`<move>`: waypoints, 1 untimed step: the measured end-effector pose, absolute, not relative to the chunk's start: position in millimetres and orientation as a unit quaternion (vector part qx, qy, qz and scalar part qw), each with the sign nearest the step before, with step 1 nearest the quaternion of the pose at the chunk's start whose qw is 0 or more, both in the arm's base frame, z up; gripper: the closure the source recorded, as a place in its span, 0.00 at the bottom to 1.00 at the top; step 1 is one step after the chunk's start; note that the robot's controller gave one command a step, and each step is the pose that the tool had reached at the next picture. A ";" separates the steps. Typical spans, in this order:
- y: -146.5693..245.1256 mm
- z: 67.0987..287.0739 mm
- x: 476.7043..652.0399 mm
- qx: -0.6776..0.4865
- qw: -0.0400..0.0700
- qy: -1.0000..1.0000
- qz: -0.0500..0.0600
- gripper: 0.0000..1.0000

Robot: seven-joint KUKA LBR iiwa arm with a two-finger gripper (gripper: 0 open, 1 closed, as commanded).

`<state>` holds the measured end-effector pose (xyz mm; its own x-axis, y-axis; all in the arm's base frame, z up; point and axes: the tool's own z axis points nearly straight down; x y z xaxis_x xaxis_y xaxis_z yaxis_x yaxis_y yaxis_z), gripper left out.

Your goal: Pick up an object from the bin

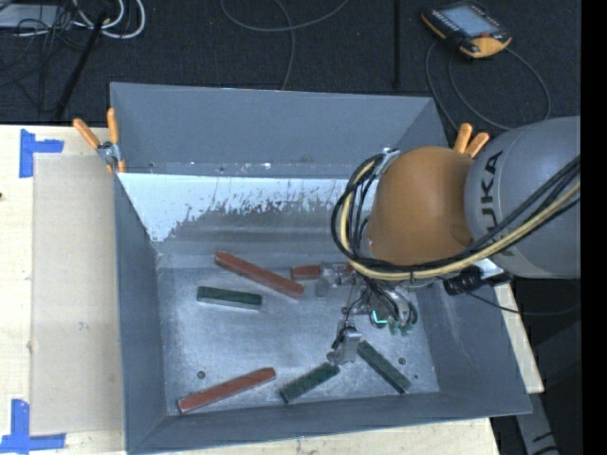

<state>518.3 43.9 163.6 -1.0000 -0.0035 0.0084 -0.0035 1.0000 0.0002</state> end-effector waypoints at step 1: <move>43.7 166.4 520.0 0.001 0.001 -1.000 0.000 0.00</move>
Offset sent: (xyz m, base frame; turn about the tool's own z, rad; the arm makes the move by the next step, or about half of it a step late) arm -0.0293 -0.0429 -0.0936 -0.1513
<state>520.0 43.7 166.4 -1.0000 -0.0023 0.0020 -0.0023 1.0000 0.0004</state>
